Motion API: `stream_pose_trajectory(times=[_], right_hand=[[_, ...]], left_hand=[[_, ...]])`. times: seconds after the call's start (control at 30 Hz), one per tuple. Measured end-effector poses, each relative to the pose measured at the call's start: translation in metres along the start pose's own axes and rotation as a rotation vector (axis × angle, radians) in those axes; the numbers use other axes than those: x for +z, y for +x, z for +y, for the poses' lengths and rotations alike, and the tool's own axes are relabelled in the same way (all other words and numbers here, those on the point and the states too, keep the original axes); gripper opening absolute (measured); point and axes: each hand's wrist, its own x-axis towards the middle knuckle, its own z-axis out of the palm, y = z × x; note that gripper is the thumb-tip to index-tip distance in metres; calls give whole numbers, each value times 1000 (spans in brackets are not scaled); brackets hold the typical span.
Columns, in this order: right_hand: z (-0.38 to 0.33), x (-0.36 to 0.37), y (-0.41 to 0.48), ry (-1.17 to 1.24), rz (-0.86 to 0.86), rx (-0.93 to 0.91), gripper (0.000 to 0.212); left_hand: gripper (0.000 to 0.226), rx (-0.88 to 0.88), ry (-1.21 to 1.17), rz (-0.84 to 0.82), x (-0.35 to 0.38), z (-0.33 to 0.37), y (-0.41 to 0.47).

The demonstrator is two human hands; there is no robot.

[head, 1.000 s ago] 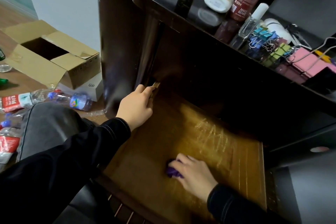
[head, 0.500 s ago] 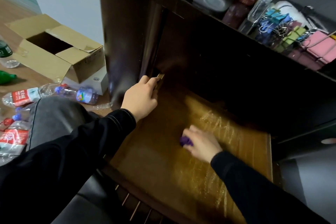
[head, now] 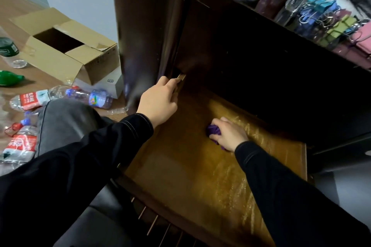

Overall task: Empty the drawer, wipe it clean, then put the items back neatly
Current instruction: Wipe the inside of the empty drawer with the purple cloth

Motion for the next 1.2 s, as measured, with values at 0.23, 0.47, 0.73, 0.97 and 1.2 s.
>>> stream_pose_trajectory(times=[0.23,0.47,0.73,0.97,1.2], right_hand=[[-34,18,-94,-18,-176,-307,33],[-29,18,-120,17,-288,-474,33],[2,-5,-18,-33,-66,-61,32],[-46,13,-119,-10,-321,-389,32],[-36,8,-103,99,-345,-345,34]], left_hand=[[48,0,-5,-10,-4,3,-2],[49,-1,-13,-6,-3,1,-3],[47,3,-9,-2,-1,0,0],[48,6,-19,-1,-3,1,-2],[47,16,-9,28,-1,1,-3]])
